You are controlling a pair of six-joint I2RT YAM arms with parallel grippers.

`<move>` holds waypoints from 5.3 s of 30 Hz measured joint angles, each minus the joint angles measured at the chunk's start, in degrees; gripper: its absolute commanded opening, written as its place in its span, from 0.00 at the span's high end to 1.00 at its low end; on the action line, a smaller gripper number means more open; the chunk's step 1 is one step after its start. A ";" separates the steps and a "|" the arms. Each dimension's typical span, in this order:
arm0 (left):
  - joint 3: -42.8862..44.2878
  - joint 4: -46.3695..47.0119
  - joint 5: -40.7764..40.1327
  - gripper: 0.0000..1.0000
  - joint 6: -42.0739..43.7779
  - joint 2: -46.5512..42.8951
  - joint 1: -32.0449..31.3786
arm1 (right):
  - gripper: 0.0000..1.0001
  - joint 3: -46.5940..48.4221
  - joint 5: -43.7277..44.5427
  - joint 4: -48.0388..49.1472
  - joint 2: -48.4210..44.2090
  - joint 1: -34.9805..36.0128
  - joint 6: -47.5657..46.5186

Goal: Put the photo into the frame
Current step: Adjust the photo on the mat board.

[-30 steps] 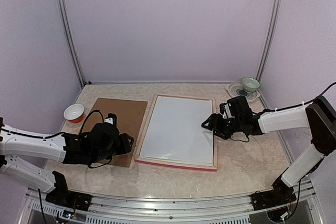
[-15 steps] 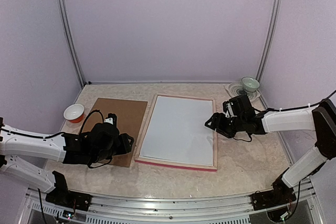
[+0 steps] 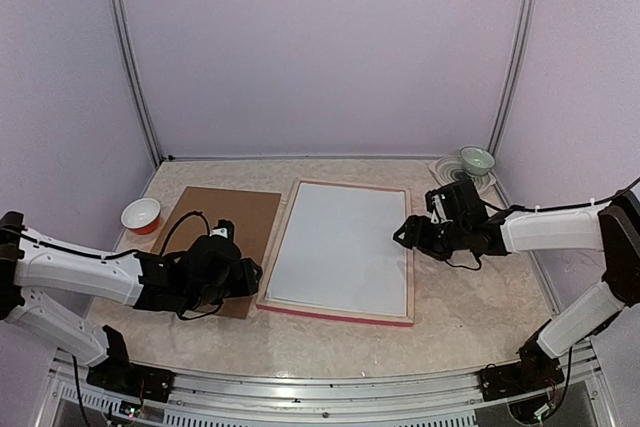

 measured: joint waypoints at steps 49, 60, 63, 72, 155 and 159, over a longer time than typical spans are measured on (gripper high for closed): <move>21.86 -11.30 -6.75 0.48 2.23 27.61 -5.14 | 0.01 18.49 28.89 -21.03 19.80 8.41 -20.48; 19.47 -9.38 -6.14 0.48 2.03 25.62 -5.22 | 0.01 20.50 29.70 -22.29 19.15 8.22 -22.88; 17.49 -9.53 -5.81 0.48 1.73 22.73 -5.31 | 0.01 20.48 27.41 -21.77 16.28 8.09 -24.02; 17.18 -9.68 -4.90 0.48 1.62 18.86 -4.02 | 0.01 19.15 17.05 -18.23 9.57 5.70 -22.91; 18.93 -9.97 -2.40 0.54 -0.04 26.69 -2.58 | 0.01 -3.98 -12.17 1.44 -1.36 -9.38 -11.32; 17.16 -8.33 -1.09 0.53 0.00 24.98 -2.62 | 0.01 -3.98 -12.66 1.42 -1.14 -10.14 -11.30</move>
